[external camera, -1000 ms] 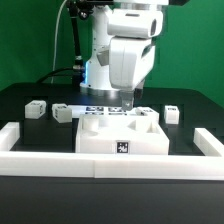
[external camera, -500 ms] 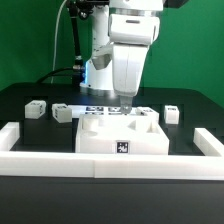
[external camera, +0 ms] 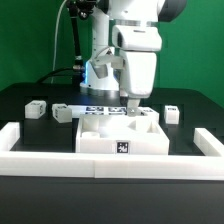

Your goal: Assemble one leg

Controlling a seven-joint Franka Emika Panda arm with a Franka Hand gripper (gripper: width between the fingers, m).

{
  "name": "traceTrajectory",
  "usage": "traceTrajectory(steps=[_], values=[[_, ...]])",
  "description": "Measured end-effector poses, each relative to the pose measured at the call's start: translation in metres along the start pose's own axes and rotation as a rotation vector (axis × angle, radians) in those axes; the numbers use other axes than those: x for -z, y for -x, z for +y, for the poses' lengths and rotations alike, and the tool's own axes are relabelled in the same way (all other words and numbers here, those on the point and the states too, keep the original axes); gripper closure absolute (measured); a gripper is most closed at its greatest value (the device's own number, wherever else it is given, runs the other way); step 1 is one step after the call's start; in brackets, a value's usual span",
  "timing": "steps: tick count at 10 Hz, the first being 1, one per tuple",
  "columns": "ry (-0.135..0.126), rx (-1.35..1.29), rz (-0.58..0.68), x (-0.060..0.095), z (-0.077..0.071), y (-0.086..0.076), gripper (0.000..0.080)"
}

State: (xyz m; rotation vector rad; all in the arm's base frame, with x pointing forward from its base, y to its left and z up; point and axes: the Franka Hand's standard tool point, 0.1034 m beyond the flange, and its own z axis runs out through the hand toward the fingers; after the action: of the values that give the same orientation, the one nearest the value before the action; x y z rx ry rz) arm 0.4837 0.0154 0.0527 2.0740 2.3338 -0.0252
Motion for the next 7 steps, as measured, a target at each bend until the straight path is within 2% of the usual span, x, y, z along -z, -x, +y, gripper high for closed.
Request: traceTrajectory(steps=[5,6,7], values=[[-0.002,-0.012,0.0,-0.001,-0.001,0.003,0.015],[-0.011,-0.036,0.001,-0.003,-0.009,0.001,0.015],[-0.008,-0.051,0.005,-0.004,-0.02,-0.003,0.015]])
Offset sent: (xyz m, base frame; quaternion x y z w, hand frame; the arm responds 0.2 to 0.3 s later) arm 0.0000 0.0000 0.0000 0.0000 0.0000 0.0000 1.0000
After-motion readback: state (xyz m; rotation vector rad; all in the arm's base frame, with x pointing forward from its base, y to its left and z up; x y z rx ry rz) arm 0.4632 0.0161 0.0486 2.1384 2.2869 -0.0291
